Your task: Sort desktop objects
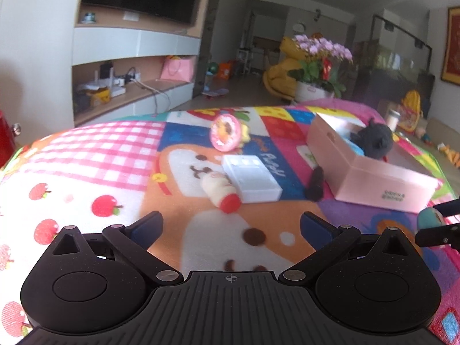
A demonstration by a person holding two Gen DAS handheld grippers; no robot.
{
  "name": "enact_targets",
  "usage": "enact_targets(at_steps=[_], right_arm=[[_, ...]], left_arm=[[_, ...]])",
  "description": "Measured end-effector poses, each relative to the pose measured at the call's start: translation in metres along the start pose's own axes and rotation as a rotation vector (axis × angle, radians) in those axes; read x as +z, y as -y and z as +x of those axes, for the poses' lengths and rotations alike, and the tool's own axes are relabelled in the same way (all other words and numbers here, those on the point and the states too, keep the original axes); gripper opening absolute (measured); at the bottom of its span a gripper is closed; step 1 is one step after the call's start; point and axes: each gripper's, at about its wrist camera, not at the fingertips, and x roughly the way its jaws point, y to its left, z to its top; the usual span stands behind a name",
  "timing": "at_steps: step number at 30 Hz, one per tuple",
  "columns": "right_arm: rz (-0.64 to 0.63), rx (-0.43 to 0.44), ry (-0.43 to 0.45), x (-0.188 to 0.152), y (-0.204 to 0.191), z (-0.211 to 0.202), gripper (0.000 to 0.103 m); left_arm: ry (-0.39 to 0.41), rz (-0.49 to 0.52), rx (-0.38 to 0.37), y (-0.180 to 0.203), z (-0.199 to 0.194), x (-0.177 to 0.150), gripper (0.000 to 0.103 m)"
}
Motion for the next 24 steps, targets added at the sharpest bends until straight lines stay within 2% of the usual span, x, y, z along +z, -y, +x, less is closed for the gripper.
enact_targets(at_steps=[2,3,4,6,8,10,11,12,17,18,19,21,23,24], right_arm=[[0.062,0.0,0.043,-0.01,0.01,-0.004,0.075],[0.099,0.003,0.072,-0.015,0.015,-0.008,0.087],[0.139,0.004,0.106,-0.02,0.022,-0.011,0.094],[0.226,-0.006,0.184,-0.034,0.034,-0.02,0.101],[0.308,-0.035,0.246,-0.05,0.044,-0.026,0.103],[0.346,-0.07,0.248,-0.063,0.05,-0.027,0.103],[0.361,-0.082,0.245,-0.069,0.053,-0.027,0.103],[0.379,-0.086,0.244,-0.075,0.055,-0.026,0.103],[0.483,-0.071,0.239,-0.097,0.066,-0.019,0.103],[0.494,-0.078,0.243,-0.1,0.066,-0.017,0.103],[0.501,-0.086,0.242,-0.101,0.066,-0.014,0.103],[0.501,-0.09,0.241,-0.1,0.065,-0.011,0.103],[0.5,-0.08,0.237,-0.1,0.064,-0.008,0.103],[0.504,-0.074,0.223,-0.099,0.065,-0.006,0.103]], left_arm=[[-0.019,0.028,-0.023,0.008,0.0,-0.002,0.103],[-0.027,0.048,-0.031,0.013,0.0,-0.002,0.103],[-0.036,0.066,-0.036,0.018,0.001,-0.002,0.103],[-0.057,0.104,-0.048,0.028,0.004,0.001,0.103],[-0.056,0.139,-0.064,0.04,0.006,0.006,0.102],[-0.043,0.181,-0.083,0.052,0.008,0.013,0.092],[-0.043,0.205,-0.098,0.058,0.011,0.017,0.078],[-0.047,0.231,-0.112,0.064,0.014,0.02,0.075],[-0.052,0.376,-0.144,0.091,0.048,0.034,0.075],[-0.063,0.395,-0.145,0.094,0.057,0.037,0.072],[-0.072,0.407,-0.144,0.097,0.066,0.039,0.069],[-0.102,0.422,-0.152,0.1,0.083,0.042,0.051],[-0.133,0.419,-0.165,0.1,0.097,0.043,0.039],[-0.141,0.412,-0.166,0.099,0.102,0.043,0.038]])
